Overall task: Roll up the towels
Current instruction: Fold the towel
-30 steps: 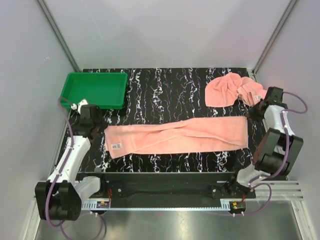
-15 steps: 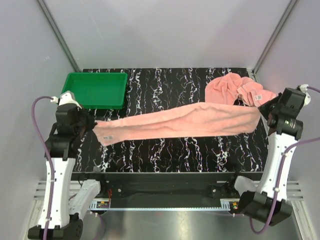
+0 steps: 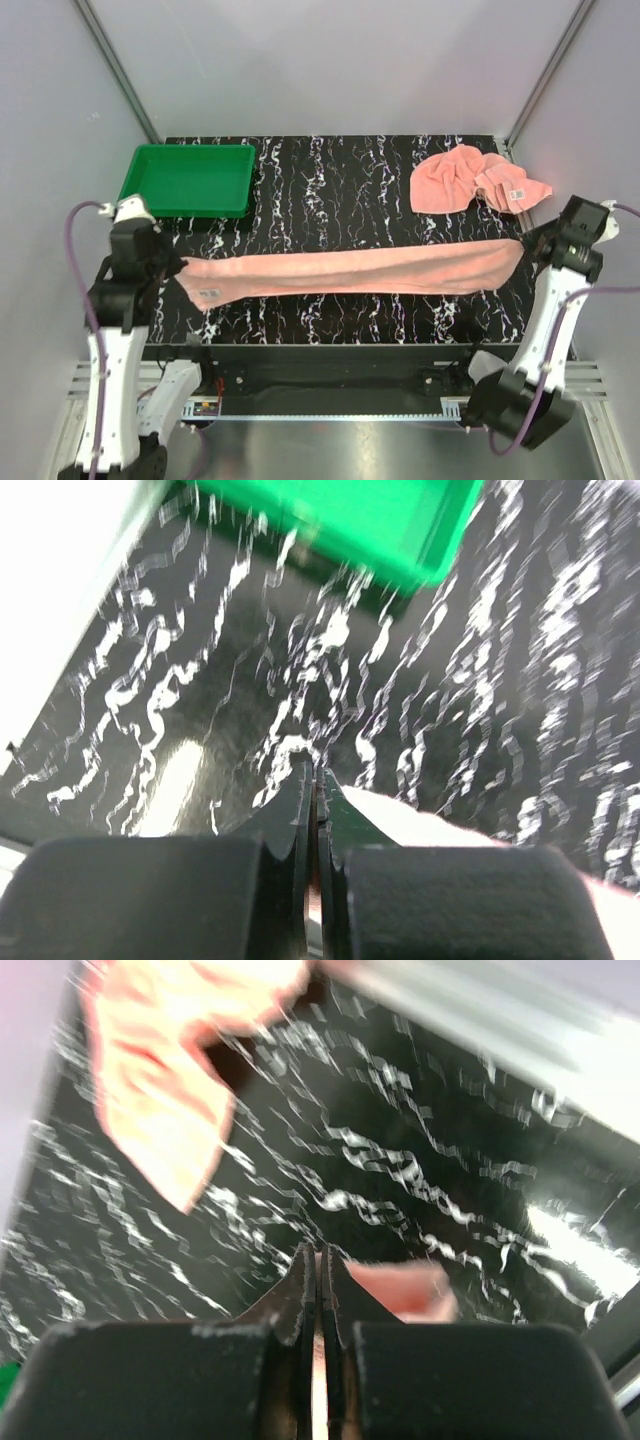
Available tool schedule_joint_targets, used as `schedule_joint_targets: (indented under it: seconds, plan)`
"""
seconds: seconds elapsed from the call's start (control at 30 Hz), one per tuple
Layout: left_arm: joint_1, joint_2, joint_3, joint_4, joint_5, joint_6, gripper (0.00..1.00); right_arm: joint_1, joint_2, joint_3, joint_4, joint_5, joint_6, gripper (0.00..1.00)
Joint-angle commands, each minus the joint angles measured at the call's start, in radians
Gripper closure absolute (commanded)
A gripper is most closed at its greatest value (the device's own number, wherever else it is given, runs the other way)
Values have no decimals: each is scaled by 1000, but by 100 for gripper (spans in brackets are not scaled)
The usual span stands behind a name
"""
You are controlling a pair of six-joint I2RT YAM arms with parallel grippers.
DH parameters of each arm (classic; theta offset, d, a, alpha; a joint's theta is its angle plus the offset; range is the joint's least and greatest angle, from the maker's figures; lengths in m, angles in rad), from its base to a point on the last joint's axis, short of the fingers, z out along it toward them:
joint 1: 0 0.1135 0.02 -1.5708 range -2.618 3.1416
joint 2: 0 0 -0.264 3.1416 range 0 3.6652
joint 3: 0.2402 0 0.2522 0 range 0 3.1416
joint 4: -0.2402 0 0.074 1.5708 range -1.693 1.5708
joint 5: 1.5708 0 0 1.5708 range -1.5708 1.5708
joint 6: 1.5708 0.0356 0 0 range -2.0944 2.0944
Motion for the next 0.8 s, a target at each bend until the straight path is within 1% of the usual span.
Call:
schedule_joint_targets:
  seconds: [0.0,0.07,0.1,0.13,0.17,0.2,0.23,0.27,0.3,0.33,0.37,0.47,0.53,0.63,0.67,0.73,0.77]
  plan:
    - [5,148,-113,91,15,0,100,-8,165,-69,101,-110,47,100]
    - [12,227,-148,169,53,-1,100,-9,233,-114,190,-161,77,100]
    - [12,267,-148,181,58,-1,100,-3,304,-118,215,-199,102,100]
    - [12,364,-138,213,59,2,100,6,342,-117,271,-205,110,100]
    - [35,409,-125,227,53,14,100,17,378,-108,293,-201,113,100]
    - [40,460,-110,243,46,20,100,38,461,-89,304,-174,105,100]
    - [55,503,-95,266,45,26,100,46,507,-39,307,-164,98,100]
    - [63,597,-43,269,64,36,100,50,555,-8,308,-163,90,100]
    - [69,641,-17,270,73,39,100,55,642,21,304,-166,79,100]
    - [77,684,11,272,81,40,100,63,681,74,299,-169,78,100]
    - [80,769,72,273,88,40,100,67,740,95,310,-173,85,100]
    - [88,883,170,267,91,30,100,104,808,191,310,-173,76,100]
    - [88,897,198,264,98,27,100,110,839,250,282,-163,64,100]
    - [89,838,186,266,99,31,100,110,782,253,255,-135,42,100]
    - [86,804,154,264,101,34,100,110,717,239,252,-127,33,100]
    - [88,676,104,269,108,45,100,110,628,177,239,-126,30,100]
    - [88,625,76,270,111,43,100,110,527,150,233,-121,29,100]
